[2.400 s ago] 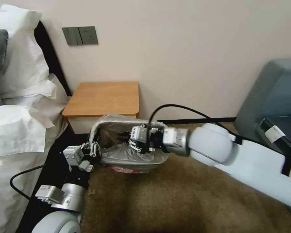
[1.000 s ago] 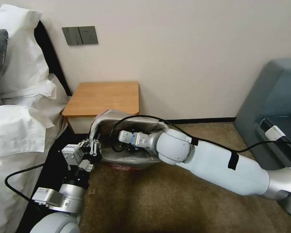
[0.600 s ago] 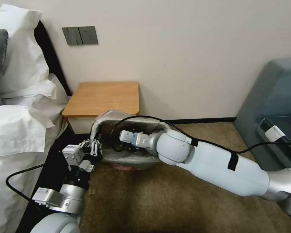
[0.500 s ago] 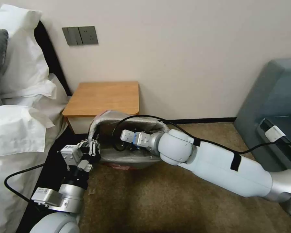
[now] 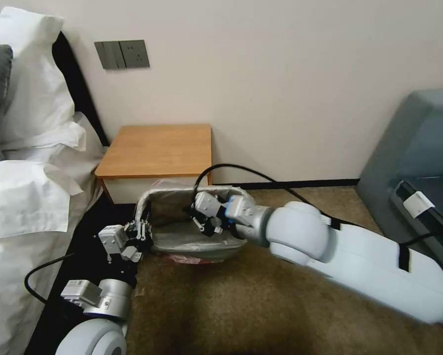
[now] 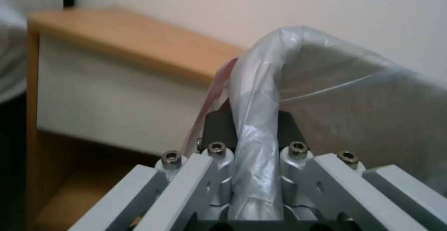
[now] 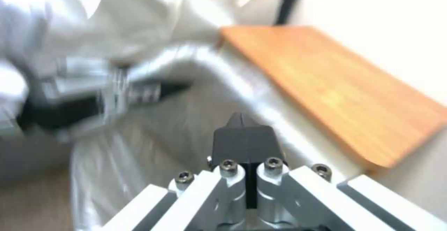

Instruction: Pick up the garbage bag from the table and place it over the trash can.

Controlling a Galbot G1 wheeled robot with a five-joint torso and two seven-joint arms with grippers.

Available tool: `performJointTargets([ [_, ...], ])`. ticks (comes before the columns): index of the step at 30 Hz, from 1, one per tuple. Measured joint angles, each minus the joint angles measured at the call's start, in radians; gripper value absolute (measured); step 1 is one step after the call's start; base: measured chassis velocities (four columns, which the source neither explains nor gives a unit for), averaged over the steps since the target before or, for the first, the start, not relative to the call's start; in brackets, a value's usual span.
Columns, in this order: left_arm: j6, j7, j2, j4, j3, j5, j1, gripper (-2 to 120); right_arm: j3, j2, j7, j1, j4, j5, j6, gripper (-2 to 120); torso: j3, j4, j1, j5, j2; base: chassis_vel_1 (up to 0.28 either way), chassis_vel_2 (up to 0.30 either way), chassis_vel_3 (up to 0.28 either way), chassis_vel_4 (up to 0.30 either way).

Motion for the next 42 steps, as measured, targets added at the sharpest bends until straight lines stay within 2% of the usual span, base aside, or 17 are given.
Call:
performJointTargets([
  [2,0.012,-0.008,0.002,0.001,0.002,-0.011,0.002,8,0.031,-0.017,0.025,-0.031,0.021,0.015,0.006,0,0.0,-0.0001,0.0,0.0003,0.0,0.0,0.0,0.0,0.0],
  [3,0.043,-0.036,0.009,0.002,0.009,-0.043,0.007,8,0.091,-0.067,0.091,-0.109,0.053,0.027,0.041,0,0.0,-0.0003,0.0,0.0001,0.0,0.0,0.0,0.0,0.0],
  [6,0.075,-0.069,0.017,0.003,0.014,-0.061,0.012,8,0.158,-0.106,0.166,-0.221,0.068,-0.004,0.106,0,0.0,-0.0004,0.0,0.0,0.0,0.0,0.0,0.0,0.0],
  [9,0.12,-0.144,0.021,0.008,0.017,-0.073,0.023,8,0.336,-0.102,0.267,-0.536,0.075,-0.212,0.254,0,0.0,-0.0004,0.0,0.0004,0.0,0.0,0.0,0.0,0.0],
  [11,0.136,-0.163,0.021,0.008,0.017,-0.076,0.027,8,0.362,-0.096,0.281,-0.592,0.071,-0.264,0.286,0,0.0,-0.0003,0.0,0.0005,0.0,0.0,0.0,0.0,0.0],
  [13,0.161,-0.191,0.018,0.004,0.019,-0.078,0.04,8,0.442,-0.05,0.297,-0.762,0.068,-0.403,0.362,8,0.0,-0.0003,0.0,0.0001,0.0,0.0,0.0,0.0,0.0],
  [14,0.161,-0.191,0.018,0.004,0.019,-0.078,0.04,8,0.442,-0.05,0.297,-0.762,0.068,-0.403,0.362,8,0.0,-0.0003,0.0,0.0001,0.0,0.0,0.0,0.0,0.0],
  [17,0.165,-0.197,0.017,0.002,0.023,-0.066,0.063,8,0.563,0.106,0.284,-1.026,0.073,-0.629,0.477,23,0.0,-0.0003,0.0,0.0001,0.0,0.0,0.0,0.0,0.0],
  [18,0.165,-0.197,0.017,0.002,0.023,-0.066,0.063,8,0.563,0.106,0.284,-1.026,0.073,-0.629,0.477,23,0.0,-0.0003,0.0,0.0001,0.0,0.0,0.0,0.0,0.0],
  [20,0.167,-0.207,0.019,0.0,0.03,-0.059,0.075,8,0.595,0.189,0.271,-1.128,0.092,-0.712,0.517,33,0.0,-0.0004,0.0,0.0,0.0,0.0,0.0,0.0,0.0],
  [21,0.167,-0.207,0.019,0.0,0.03,-0.059,0.075,8,0.595,0.189,0.271,-1.128,0.092,-0.712,0.517,33,0.0,-0.0004,0.0,0.0,0.0,0.0,0.0,0.0,0.0],
  [24,0.178,-0.228,0.022,0.006,0.047,-0.034,0.092,8,0.6,0.255,0.274,-1.194,0.108,-0.78,0.544,48,0.0,-0.0003,0.0,-0.0001,0.0,0.0,0.0,0.0,0.0],
  [25,0.178,-0.228,0.022,0.006,0.047,-0.034,0.092,8,0.6,0.255,0.274,-1.194,0.108,-0.78,0.544,48,0.0,-0.0003,0.0,-0.0001,0.0,0.0,0.0,0.0,0.0],
  [27,0.177,-0.232,0.025,0.023,0.075,-0.007,0.099,8,0.599,0.277,0.278,-1.195,0.101,-0.81,0.559,60,0.0,0.0,0.0,-0.0002,0.0,0.0,0.0,0.0,0.0],
  [31,0.171,-0.23,0.026,0.041,0.101,0.016,0.104,8,0.599,0.297,0.29,-1.192,0.091,-0.82,0.565,70,0.0,0.0,0.0,-0.0001,0.0,0.0,0.0,0.0,0.0],
  [35,0.162,-0.223,0.027,0.075,0.142,0.029,0.102,8,0.605,0.317,0.301,-1.187,0.084,-0.82,0.566,88,0.0,-0.0001,0.0,0.0,0.0,0.0,0.0,0.0,0.0],
  [42,0.151,-0.225,0.016,0.11,0.184,0.05,0.096,8,0.614,0.315,0.304,-1.184,0.081,-0.814,0.568,100,0.0,-0.0002,0.0,0.0001,0.0,0.0,0.0,0.0,0.0],
])
